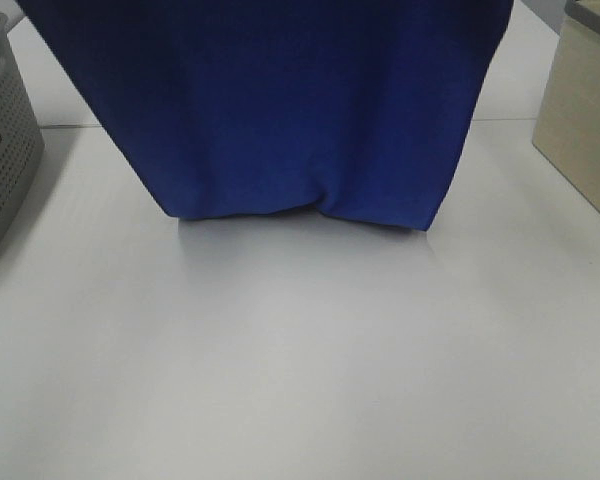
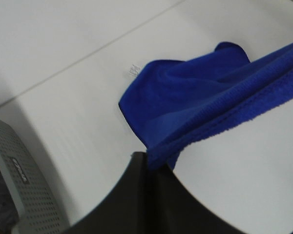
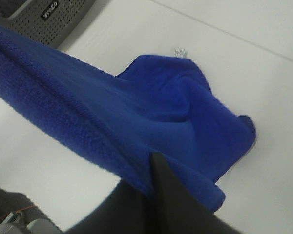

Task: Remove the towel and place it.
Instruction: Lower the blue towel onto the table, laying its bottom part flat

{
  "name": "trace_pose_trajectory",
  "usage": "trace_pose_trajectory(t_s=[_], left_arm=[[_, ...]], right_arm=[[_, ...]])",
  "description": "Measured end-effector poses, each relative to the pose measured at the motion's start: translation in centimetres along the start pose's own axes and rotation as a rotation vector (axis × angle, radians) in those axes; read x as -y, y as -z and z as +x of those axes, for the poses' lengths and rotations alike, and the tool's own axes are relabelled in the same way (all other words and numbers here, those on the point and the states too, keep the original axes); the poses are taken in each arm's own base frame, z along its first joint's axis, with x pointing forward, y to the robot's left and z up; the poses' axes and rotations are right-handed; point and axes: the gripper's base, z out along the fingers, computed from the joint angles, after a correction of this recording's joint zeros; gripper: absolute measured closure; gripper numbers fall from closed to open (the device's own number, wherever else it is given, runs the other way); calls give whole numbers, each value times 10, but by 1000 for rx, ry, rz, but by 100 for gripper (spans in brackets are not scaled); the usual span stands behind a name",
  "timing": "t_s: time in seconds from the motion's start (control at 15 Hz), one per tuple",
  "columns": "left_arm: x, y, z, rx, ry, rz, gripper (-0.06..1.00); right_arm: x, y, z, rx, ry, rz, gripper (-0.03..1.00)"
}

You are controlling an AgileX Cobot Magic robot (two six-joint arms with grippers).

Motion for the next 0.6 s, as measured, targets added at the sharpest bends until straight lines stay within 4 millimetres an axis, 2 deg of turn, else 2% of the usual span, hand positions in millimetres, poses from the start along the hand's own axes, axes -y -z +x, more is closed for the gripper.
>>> trace_pose_trajectory(t_s=[0.13,0.27,0.33,0.6], left_arm=[[7,-3,23,-52,23,47,94],[11,2,31,-53,32,66,94],[13,12,33,-30,33,72,94],[16,16,33,-15,31,90,94]], right_arm=[[-2,-8,24,-64,-42,-33,95],[-5,-10,37,-89,-57,-50,95],[-7,-7,43,-86,-61,-61,95],[-8,-4,44,-82,-53,-52,95]])
